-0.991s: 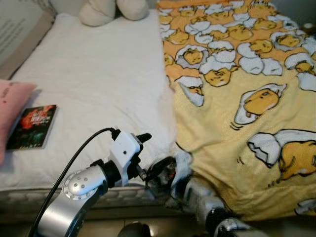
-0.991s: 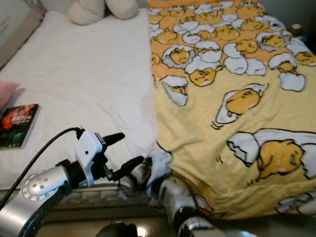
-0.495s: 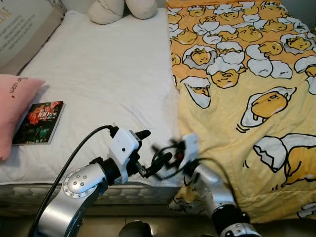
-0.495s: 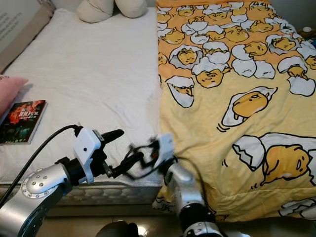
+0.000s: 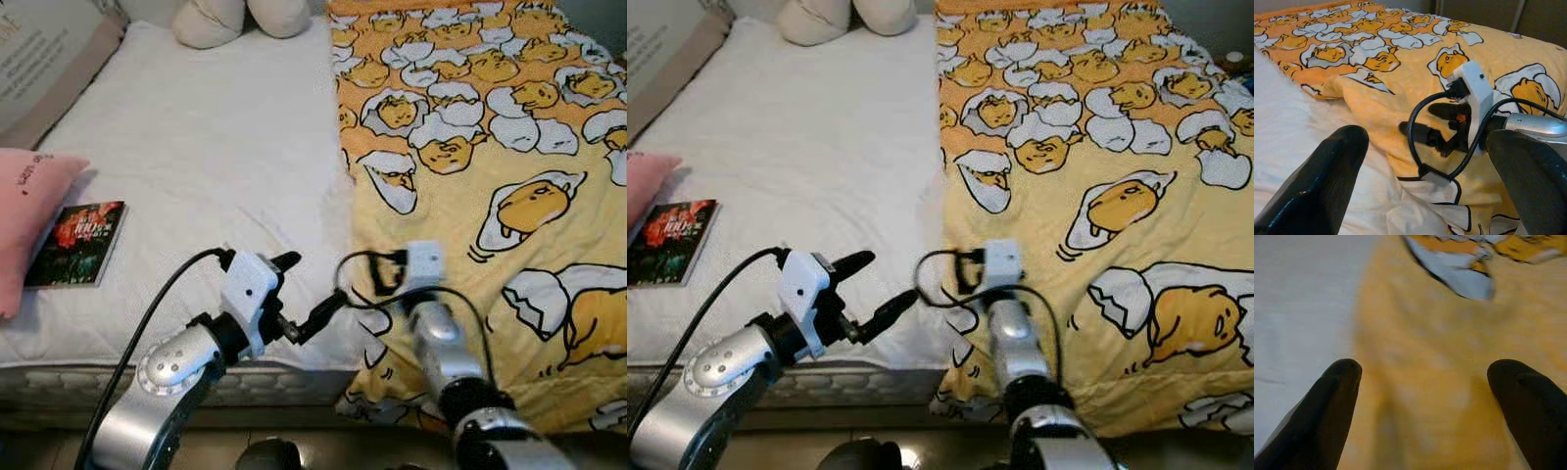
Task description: Clean up the room
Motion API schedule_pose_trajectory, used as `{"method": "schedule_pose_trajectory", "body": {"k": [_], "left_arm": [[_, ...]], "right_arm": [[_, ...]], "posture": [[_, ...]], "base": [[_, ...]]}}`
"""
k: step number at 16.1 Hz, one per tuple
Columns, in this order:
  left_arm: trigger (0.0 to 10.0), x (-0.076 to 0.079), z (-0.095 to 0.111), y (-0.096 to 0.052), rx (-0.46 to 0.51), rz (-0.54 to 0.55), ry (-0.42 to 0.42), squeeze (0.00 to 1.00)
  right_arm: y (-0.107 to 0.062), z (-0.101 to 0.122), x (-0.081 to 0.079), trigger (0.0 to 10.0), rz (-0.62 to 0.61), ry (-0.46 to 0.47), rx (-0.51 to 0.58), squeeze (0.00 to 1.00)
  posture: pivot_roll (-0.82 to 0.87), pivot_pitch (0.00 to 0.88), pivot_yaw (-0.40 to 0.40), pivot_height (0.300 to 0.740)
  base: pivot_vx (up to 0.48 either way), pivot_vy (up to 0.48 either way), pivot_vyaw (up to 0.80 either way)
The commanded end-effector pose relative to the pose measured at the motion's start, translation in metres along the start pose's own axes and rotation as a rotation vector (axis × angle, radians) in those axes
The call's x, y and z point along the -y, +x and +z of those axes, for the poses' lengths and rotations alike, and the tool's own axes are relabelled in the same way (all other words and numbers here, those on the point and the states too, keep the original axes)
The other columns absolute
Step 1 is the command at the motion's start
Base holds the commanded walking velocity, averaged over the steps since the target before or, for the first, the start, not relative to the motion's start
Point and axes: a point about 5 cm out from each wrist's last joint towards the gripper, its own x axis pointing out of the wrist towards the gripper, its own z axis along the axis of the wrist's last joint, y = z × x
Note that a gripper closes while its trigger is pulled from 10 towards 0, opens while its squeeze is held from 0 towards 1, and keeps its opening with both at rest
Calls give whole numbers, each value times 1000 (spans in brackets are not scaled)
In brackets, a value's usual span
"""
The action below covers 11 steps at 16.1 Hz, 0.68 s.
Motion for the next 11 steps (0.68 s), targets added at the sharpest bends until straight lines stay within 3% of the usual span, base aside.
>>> {"method": "schedule_pose_trajectory", "body": {"k": [1,3,4,5,7,11], "left_arm": [[10000,1,0,-2,-8,4,4,0],[10000,2,0,-4,-15,3,4,0],[10000,0,-1,-5,-21,11,5,0],[10000,-1,-1,-5,-22,13,5,0],[10000,-1,-1,-5,-27,11,7,0],[10000,-2,-1,-3,-29,10,5,0]], "right_arm": [[2,1,0,10000,-28,-15,-9,0],[3,-4,3,10000,-55,-30,-54,0],[0,-21,0,10000,-11,-12,-171,0],[-2,-27,-2,10000,9,0,-209,0],[-17,-57,-18,10000,122,72,-377,0],[-35,-81,-40,10000,260,166,-495,0]], "posture": [[170,74,101,740],[186,76,102,740],[191,76,100,740],[191,76,100,740],[188,76,97,740],[178,80,89,740]], "base": [[0,0,0],[0,0,0],[0,0,0],[0,0,0],[0,0,0],[0,0,0]]}}
